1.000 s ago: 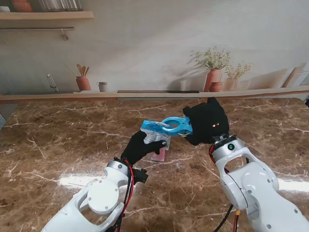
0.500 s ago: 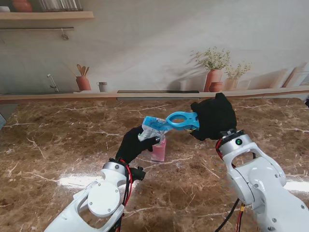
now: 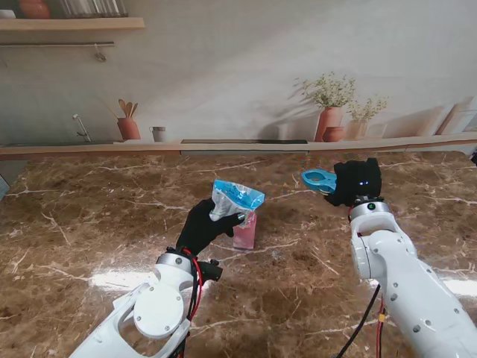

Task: Fill the seasoning bottle

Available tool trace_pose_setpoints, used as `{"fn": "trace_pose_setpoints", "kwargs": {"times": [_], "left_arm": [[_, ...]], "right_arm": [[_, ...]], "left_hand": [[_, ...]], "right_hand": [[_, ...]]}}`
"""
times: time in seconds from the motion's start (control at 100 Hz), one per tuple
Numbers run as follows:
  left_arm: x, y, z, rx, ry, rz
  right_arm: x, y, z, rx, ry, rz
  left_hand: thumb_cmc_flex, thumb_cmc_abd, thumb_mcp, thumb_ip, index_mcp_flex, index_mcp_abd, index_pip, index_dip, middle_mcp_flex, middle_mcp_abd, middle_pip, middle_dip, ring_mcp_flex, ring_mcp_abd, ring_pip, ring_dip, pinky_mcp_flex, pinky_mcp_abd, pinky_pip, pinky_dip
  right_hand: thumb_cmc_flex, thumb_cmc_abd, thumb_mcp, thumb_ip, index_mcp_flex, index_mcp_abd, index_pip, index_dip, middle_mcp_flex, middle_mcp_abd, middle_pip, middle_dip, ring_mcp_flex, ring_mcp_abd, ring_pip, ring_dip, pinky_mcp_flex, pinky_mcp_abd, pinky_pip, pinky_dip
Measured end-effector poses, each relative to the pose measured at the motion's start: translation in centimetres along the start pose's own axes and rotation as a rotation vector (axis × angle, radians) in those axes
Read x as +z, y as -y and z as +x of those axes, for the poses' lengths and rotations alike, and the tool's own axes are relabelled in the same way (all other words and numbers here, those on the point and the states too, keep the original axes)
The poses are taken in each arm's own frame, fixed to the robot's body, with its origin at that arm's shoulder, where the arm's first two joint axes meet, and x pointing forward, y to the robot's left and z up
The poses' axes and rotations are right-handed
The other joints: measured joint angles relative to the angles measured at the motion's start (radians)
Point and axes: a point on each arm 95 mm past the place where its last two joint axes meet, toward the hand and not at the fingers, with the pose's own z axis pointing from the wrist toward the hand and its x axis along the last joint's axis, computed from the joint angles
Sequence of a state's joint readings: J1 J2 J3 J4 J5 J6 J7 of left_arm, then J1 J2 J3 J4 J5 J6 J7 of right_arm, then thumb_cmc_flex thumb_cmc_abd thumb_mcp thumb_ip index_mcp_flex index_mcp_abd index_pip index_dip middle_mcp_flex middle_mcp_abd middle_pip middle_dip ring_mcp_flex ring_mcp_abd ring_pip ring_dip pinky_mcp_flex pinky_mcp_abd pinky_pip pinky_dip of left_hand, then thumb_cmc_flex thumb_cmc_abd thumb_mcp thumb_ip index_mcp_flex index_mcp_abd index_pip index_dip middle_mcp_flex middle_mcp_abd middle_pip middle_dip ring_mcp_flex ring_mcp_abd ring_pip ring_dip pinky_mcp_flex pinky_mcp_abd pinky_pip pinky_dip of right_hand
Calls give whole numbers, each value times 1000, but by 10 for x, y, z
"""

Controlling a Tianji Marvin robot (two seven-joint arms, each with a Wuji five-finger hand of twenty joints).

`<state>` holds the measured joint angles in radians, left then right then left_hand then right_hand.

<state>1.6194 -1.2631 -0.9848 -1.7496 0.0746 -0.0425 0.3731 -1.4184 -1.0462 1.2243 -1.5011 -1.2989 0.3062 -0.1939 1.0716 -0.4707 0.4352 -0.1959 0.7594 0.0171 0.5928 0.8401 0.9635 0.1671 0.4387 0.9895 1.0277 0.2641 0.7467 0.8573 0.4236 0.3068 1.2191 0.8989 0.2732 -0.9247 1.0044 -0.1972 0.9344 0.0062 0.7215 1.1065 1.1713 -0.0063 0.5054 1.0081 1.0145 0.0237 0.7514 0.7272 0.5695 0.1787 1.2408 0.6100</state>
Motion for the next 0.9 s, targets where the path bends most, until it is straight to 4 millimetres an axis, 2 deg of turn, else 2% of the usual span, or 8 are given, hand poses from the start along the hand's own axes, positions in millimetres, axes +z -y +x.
{"fn": "trace_pose_setpoints", "kwargs": {"times": [0.15,0.38,0.54,0.57,0.72,0.76,0.79,0.9], "left_arm": [[-2,-1,0,0,-1,-2],[-4,-1,1,-6,-10,6],[-5,-1,1,-7,-12,18],[-5,-1,1,-8,-11,18],[-6,-2,0,-4,-4,22],[-7,-2,-1,-3,-3,24],[-7,-1,-1,-2,-2,26],[-7,-2,-1,-2,1,30]], "right_arm": [[2,50,-3,-30,19,125],[-3,99,-7,-65,66,232],[-10,120,-12,-37,99,325],[-11,123,-12,-37,104,337],[-12,125,-10,-1,139,356],[-13,126,-10,10,146,364],[-15,128,-9,16,152,375],[-22,126,-10,65,182,415]], "left_hand": [[0,0,0,0,0,0,2,0,0,1,0,0,4,0,0,-1,0,0,0,0],[0,0,1,0,0,0,4,0,0,1,0,-4,4,0,0,-7,0,0,0,0],[0,0,1,0,0,1,7,-2,6,2,0,-13,4,0,0,-11,0,0,0,0],[0,0,1,0,0,1,7,-3,6,2,0,-13,4,0,0,-12,0,0,0,0],[-1,0,1,0,0,1,8,-4,8,2,0,-13,4,0,0,-12,0,0,0,0],[-1,0,1,0,0,1,10,-4,8,2,0,-13,4,0,0,-12,0,0,0,0],[-1,-1,1,0,0,1,10,-5,8,2,0,-13,4,0,0,-13,0,0,0,0],[-1,-1,1,0,0,1,12,-6,9,2,0,-13,4,0,0,-13,0,0,0,0]], "right_hand": [[0,0,0,0,0,0,0,0,0,0,0,0,0,0,0,0,-2,-2,1,-11],[0,17,0,0,-24,3,18,-7,-32,0,49,-9,-15,0,17,0,-34,-37,1,-10],[11,21,26,-40,-91,3,62,-111,-79,-1,82,-11,-57,0,26,0,-74,-52,-28,1],[1,27,66,-70,-121,3,79,-138,-91,-3,91,-11,-69,0,26,0,-85,-52,-42,1],[-3,70,108,-74,-266,-63,118,-197,-192,-64,168,-10,-149,-25,38,1,-139,-79,-93,1],[-10,146,98,14,-310,-65,70,-197,-255,-89,188,-63,-195,-38,32,1,-175,-103,-135,1],[-29,200,93,51,-351,-67,24,-188,-323,-100,185,-103,-230,-53,13,-3,-205,-110,-173,1],[-52,286,-10,66,-481,-54,-197,-242,-524,-98,91,-247,-352,-56,-107,-81,-295,-117,-307,1]]}}
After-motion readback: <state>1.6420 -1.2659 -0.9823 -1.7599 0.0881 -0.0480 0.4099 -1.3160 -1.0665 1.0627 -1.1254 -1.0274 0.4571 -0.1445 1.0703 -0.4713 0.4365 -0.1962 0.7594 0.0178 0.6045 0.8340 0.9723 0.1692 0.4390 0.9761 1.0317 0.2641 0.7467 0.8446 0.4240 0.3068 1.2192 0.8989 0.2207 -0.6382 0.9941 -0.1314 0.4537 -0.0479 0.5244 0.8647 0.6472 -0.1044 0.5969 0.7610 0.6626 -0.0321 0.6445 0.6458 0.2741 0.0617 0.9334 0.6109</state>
